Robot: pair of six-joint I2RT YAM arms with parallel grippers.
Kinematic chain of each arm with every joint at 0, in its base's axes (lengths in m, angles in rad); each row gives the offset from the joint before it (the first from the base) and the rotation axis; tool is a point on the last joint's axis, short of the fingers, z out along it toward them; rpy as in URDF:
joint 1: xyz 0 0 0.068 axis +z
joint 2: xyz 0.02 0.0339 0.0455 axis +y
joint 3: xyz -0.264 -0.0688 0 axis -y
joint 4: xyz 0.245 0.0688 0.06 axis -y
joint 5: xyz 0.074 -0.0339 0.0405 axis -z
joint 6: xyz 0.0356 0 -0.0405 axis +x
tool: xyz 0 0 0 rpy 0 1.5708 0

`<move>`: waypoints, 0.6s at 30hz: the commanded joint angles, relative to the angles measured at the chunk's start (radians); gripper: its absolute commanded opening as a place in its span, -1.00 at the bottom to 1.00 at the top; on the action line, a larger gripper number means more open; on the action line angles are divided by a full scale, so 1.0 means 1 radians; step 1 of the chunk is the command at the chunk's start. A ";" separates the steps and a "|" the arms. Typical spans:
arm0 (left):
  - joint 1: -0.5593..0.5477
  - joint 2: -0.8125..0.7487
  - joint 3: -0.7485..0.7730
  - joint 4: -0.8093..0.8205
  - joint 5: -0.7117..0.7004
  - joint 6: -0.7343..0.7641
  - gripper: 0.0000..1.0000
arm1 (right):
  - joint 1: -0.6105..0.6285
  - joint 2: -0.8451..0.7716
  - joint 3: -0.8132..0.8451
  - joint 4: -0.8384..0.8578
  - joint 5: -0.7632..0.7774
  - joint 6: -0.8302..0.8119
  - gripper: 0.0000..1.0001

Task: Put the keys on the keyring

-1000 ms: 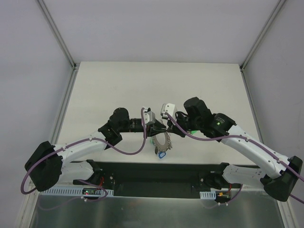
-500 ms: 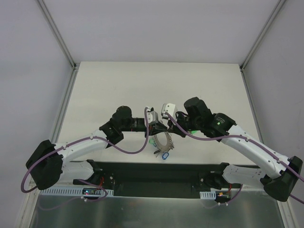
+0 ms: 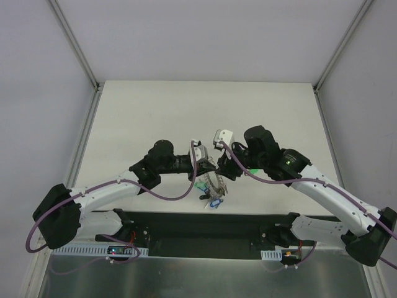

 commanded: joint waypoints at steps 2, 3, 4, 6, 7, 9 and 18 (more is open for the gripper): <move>0.007 -0.088 -0.073 0.063 -0.118 -0.005 -1.00 | -0.095 -0.101 -0.030 0.186 -0.054 0.175 0.33; 0.013 -0.099 -0.088 0.083 -0.132 -0.017 -1.00 | -0.116 -0.113 -0.038 0.211 -0.051 0.198 0.42; 0.024 -0.110 -0.105 0.101 -0.134 -0.029 -1.00 | -0.132 -0.133 -0.051 0.219 -0.042 0.220 0.59; 0.071 -0.139 -0.159 0.170 -0.131 -0.084 -1.00 | -0.171 -0.151 -0.062 0.231 0.006 0.275 0.90; 0.087 -0.151 -0.192 0.190 -0.119 -0.103 -1.00 | -0.179 -0.159 -0.076 0.236 0.027 0.295 1.00; 0.142 -0.183 -0.220 0.242 -0.109 -0.152 -1.00 | -0.205 -0.177 -0.091 0.236 0.085 0.346 0.93; 0.283 -0.295 -0.242 0.218 -0.143 -0.213 -1.00 | -0.304 -0.099 -0.102 0.125 0.138 0.510 0.94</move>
